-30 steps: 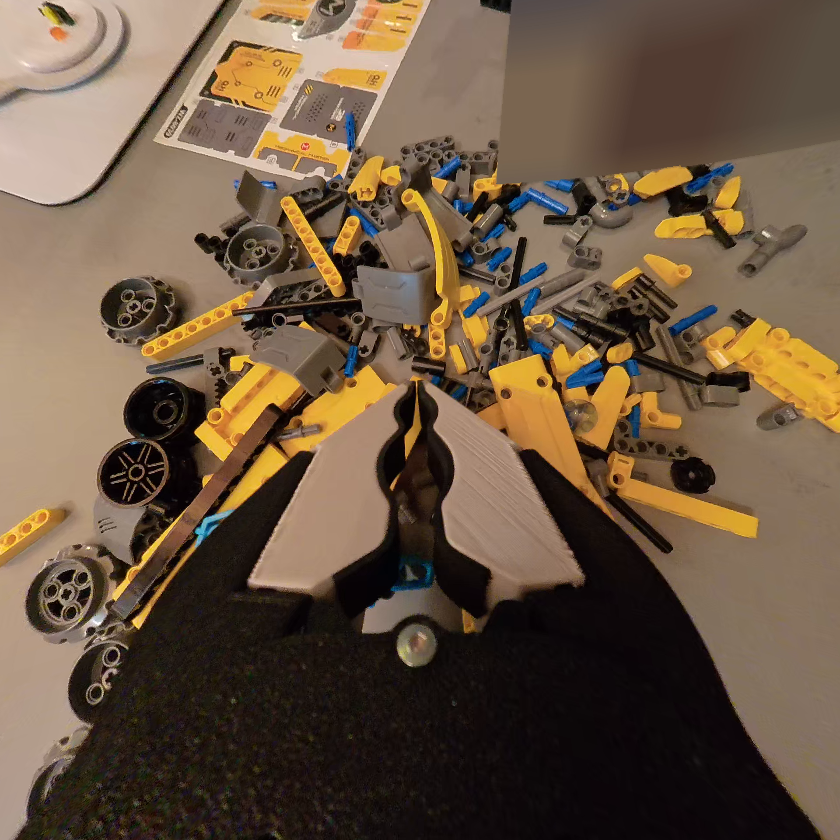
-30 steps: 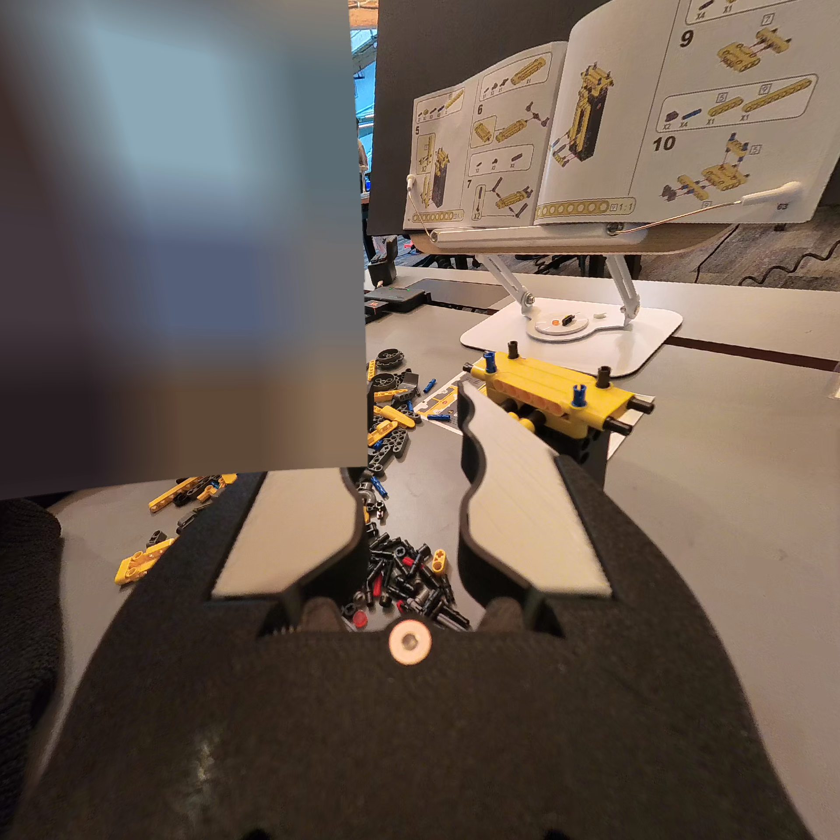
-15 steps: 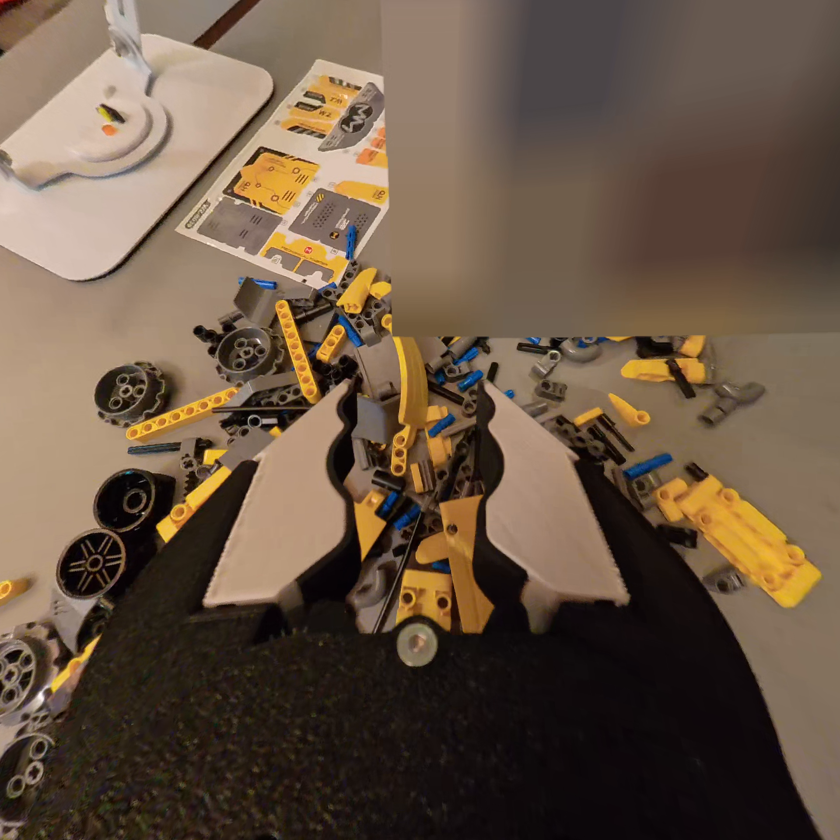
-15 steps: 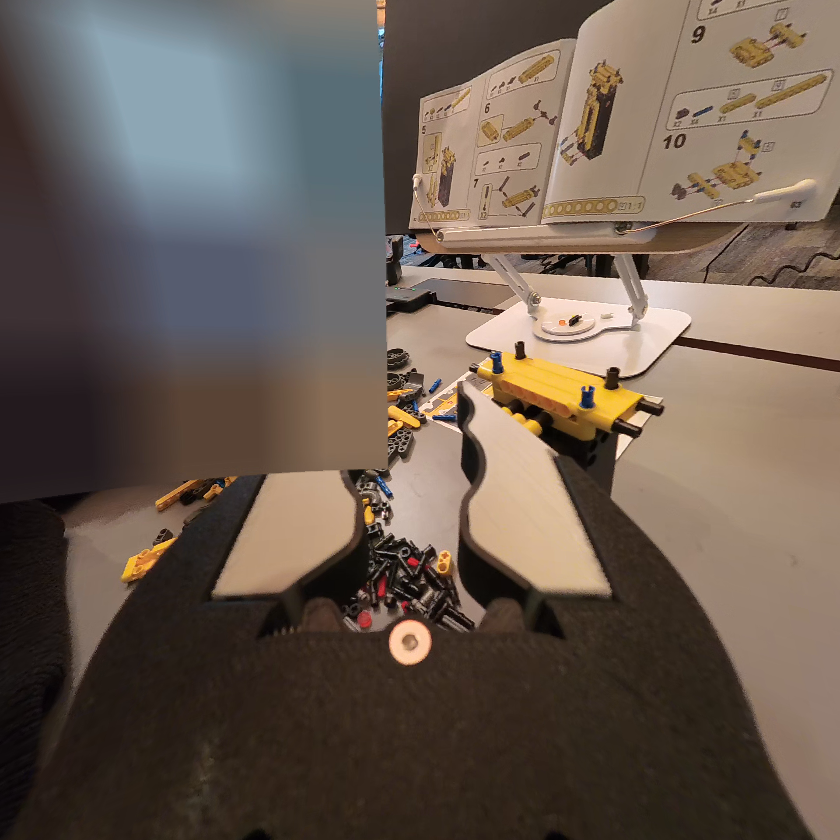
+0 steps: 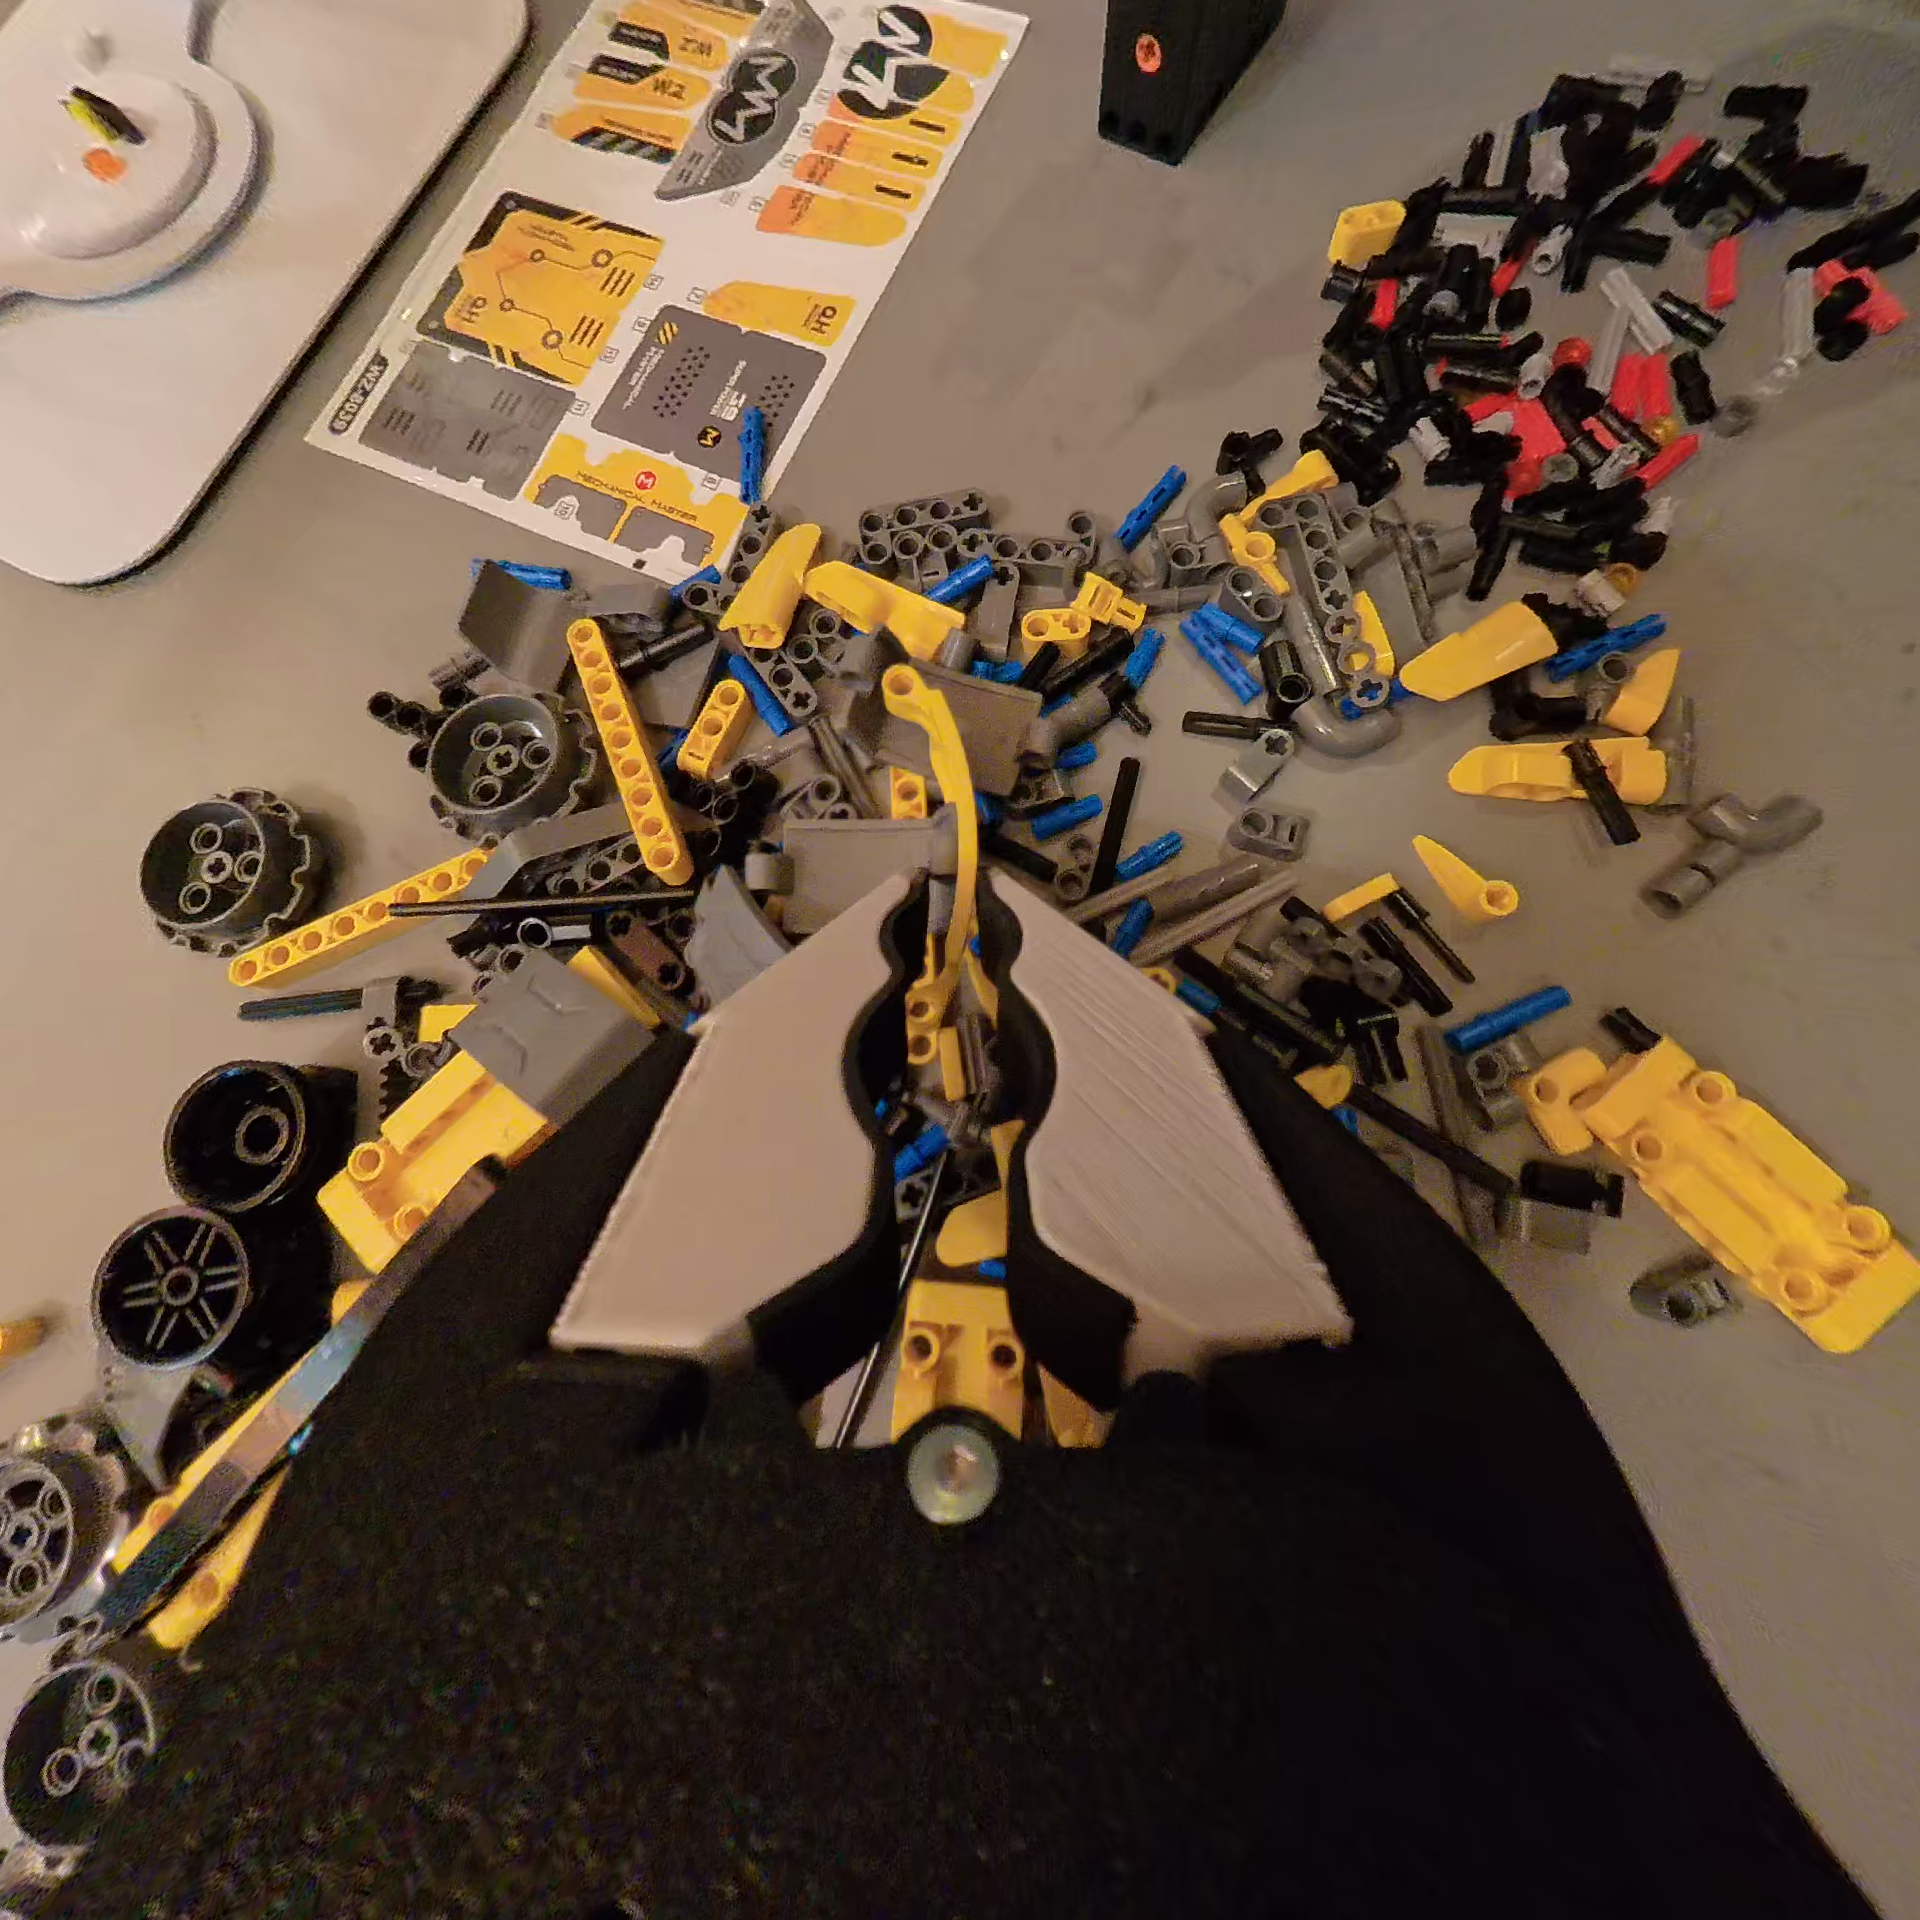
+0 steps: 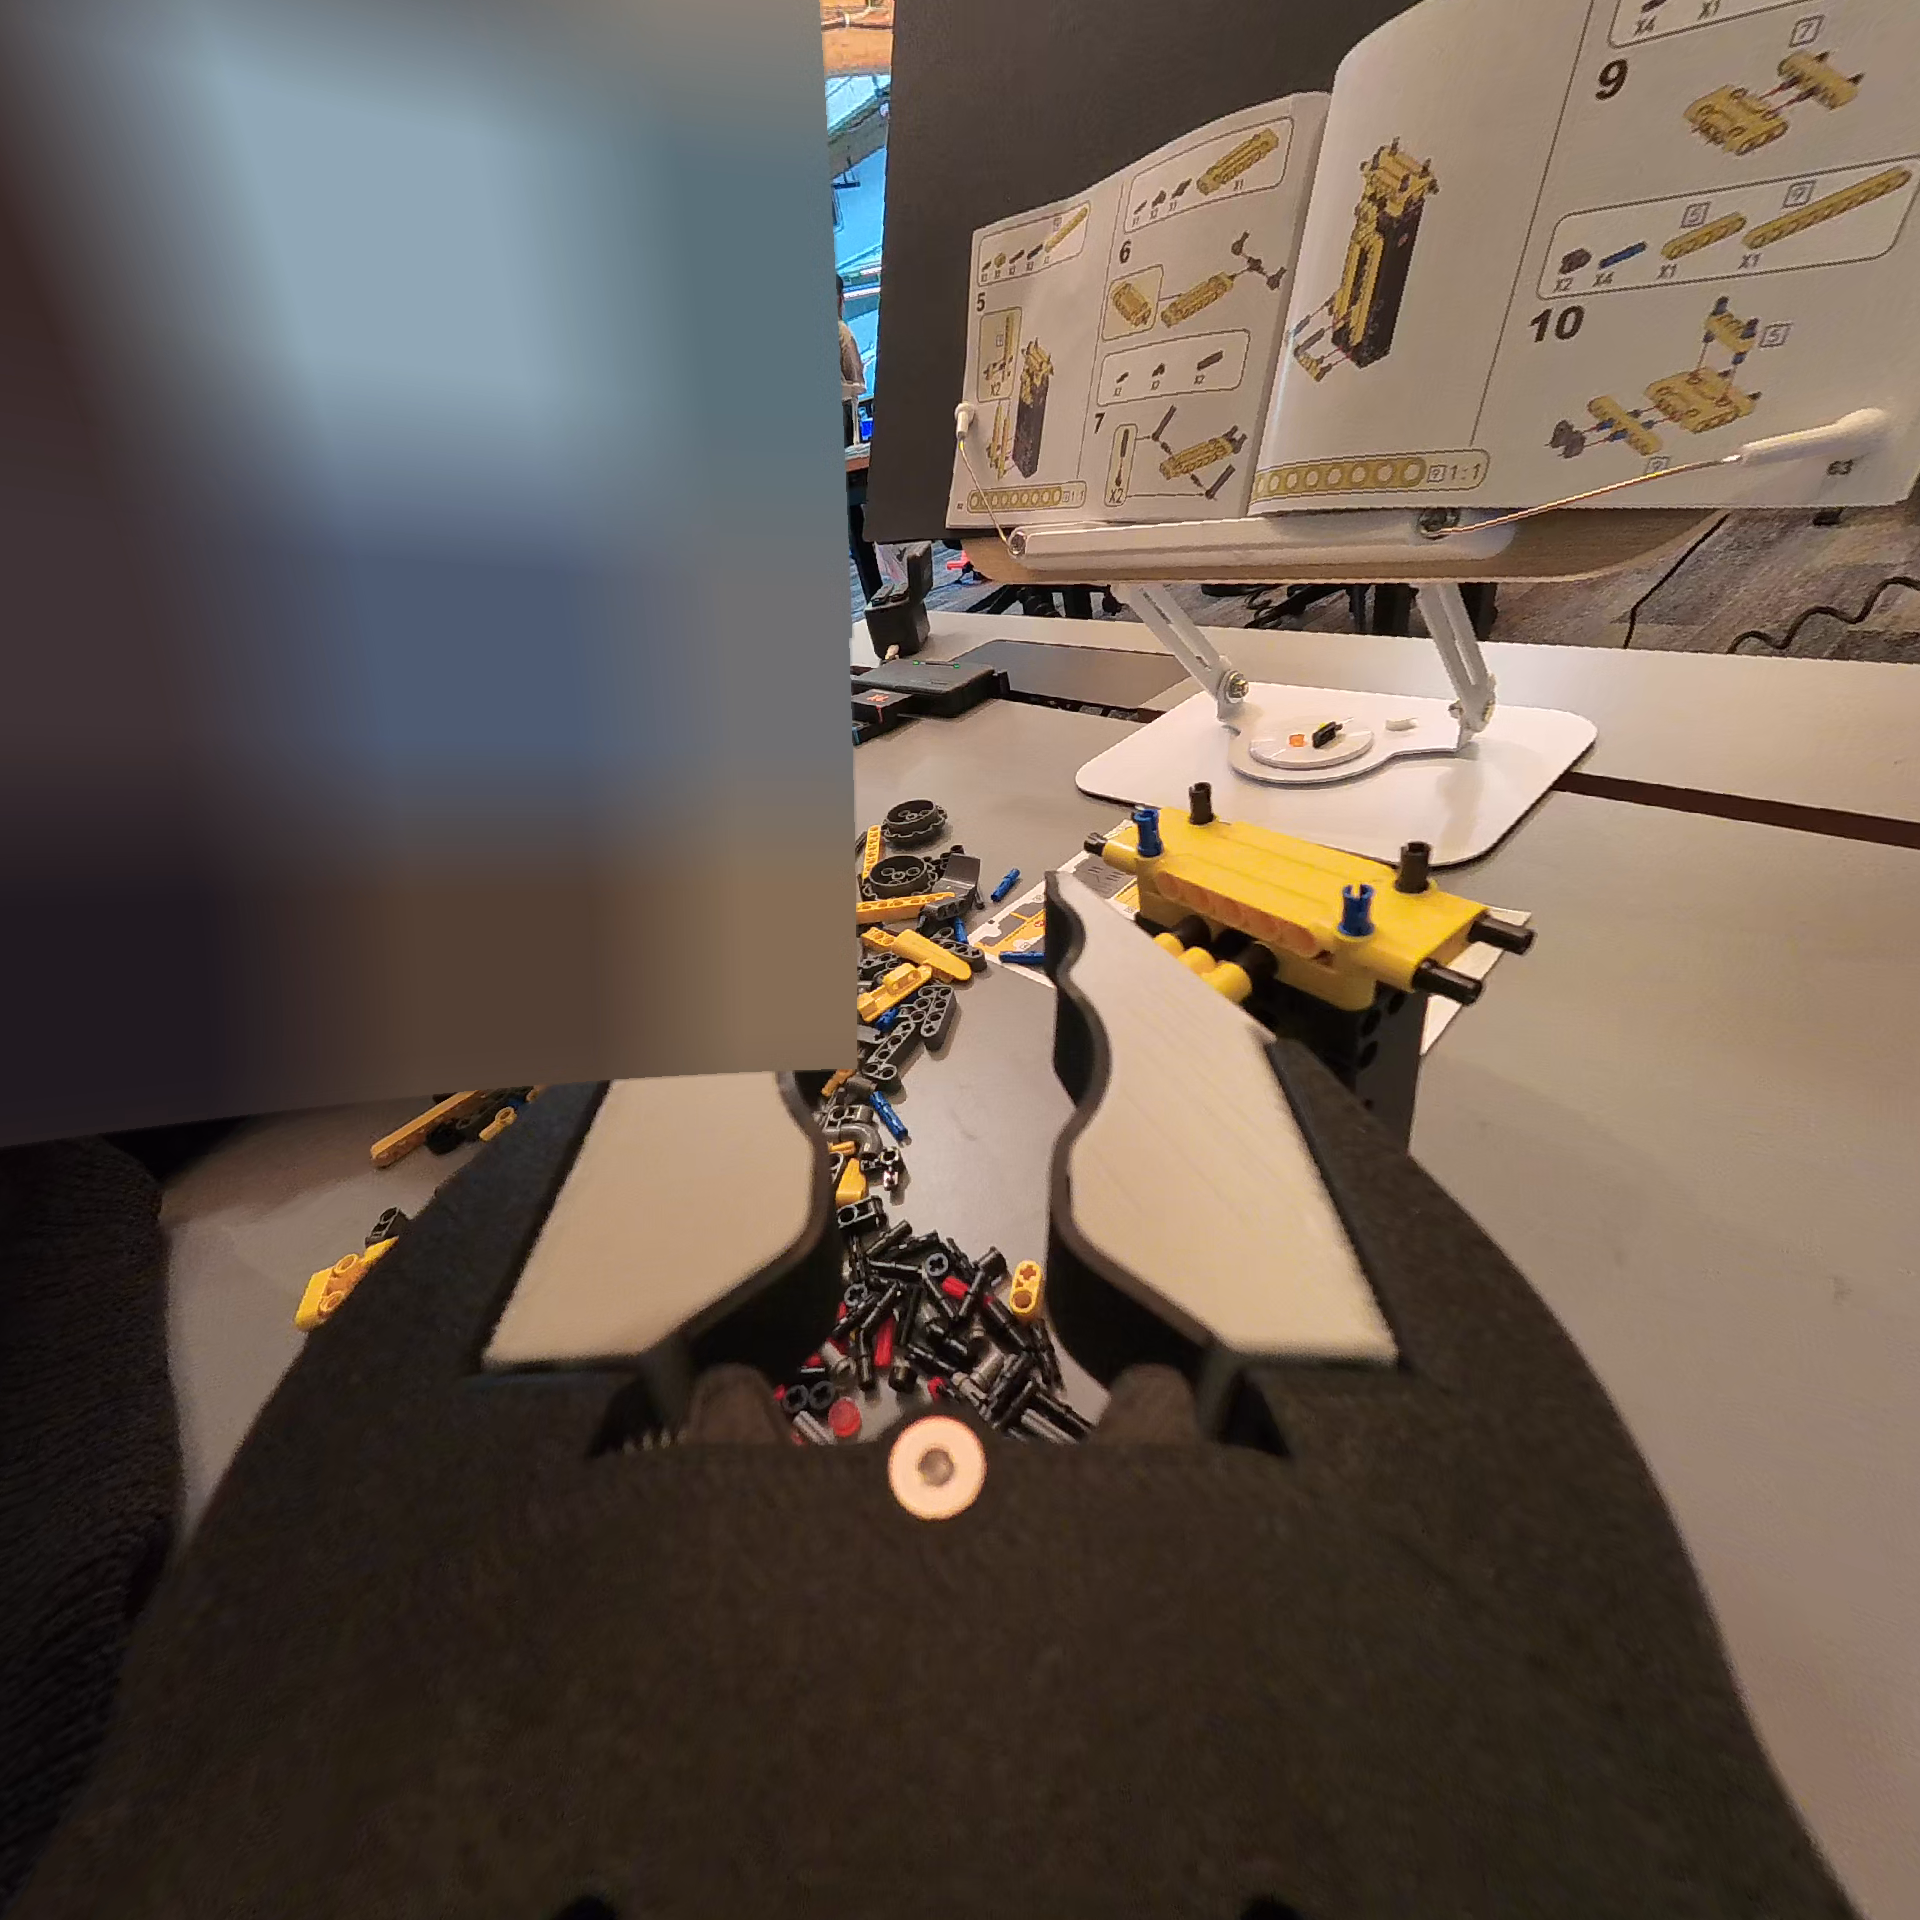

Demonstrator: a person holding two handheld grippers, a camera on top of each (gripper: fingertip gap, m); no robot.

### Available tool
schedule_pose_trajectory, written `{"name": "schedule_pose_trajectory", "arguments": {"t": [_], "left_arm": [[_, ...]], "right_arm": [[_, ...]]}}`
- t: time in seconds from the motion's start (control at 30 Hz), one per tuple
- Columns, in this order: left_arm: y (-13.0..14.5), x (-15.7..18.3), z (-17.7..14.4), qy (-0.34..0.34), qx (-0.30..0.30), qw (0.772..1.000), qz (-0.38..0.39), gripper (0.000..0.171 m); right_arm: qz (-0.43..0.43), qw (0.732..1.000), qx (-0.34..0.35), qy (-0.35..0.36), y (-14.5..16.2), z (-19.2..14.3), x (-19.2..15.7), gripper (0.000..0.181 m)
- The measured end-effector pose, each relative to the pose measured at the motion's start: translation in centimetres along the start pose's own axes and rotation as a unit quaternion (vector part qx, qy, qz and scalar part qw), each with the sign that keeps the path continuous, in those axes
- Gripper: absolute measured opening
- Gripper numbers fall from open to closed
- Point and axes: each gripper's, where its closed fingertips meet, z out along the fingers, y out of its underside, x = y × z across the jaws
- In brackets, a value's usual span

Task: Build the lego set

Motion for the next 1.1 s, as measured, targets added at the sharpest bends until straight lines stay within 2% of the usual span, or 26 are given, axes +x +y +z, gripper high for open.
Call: {"name": "schedule_pose_trajectory", "arguments": {"t": [0.03, 0.13, 0.3, 0.43, 0.63, 0.8, 0.83, 0.97, 1.1], "left_arm": [[0.0, -0.1, -0.3, 0.005, 0.004, 1.0, -0.003, 0.009], [0.0, -0.7, -1.3, 0.023, 0.028, 0.999, -0.029, 0.008], [-0.3, -3.8, -2.9, -0.006, 0.071, 0.993, -0.095, 0.008], [0.0, -5.3, -3.3, -0.04, 0.074, 0.991, -0.108, 0.009], [-0.4, -6.3, -4.1, -0.054, 0.101, 0.985, -0.13, 0.009], [0.1, -6.5, -3.9, -0.053, 0.091, 0.985, -0.138, 0.009], [0.1, -6.2, -3.9, -0.044, 0.091, 0.985, -0.137, 0.009], [-0.7, -2.0, -3.7, 0.084, 0.099, 0.984, -0.123, 0.009], [-0.5, -0.9, -3.1, 0.087, 0.083, 0.989, -0.09, 0.012]], "right_arm": [[0.0, 1.0, 0.0, 0.0, 0.0, 0.0, 0.0, 0.036], [0.0, 1.0, 0.0, 0.001, 0.0, 0.0, 0.0, 0.036], [0.0, 1.0, 0.0, 0.002, 0.0, 0.0, 0.1, 0.036], [0.0, 1.0, -0.001, 0.002, 0.0, 0.0, 0.1, 0.036], [0.0, 1.0, 0.0, 0.002, 0.0, 0.0, 0.1, 0.035], [-0.001, 1.0, -0.001, 0.003, 0.0, 0.0, 0.1, 0.035], [-0.001, 1.0, -0.001, 0.003, 0.0, 0.0, 0.1, 0.035], [0.0, 1.0, 0.0, 0.002, 0.0, 0.0, 0.1, 0.035], [0.0, 1.0, -0.001, 0.002, 0.0, 0.0, 0.1, 0.035]]}}
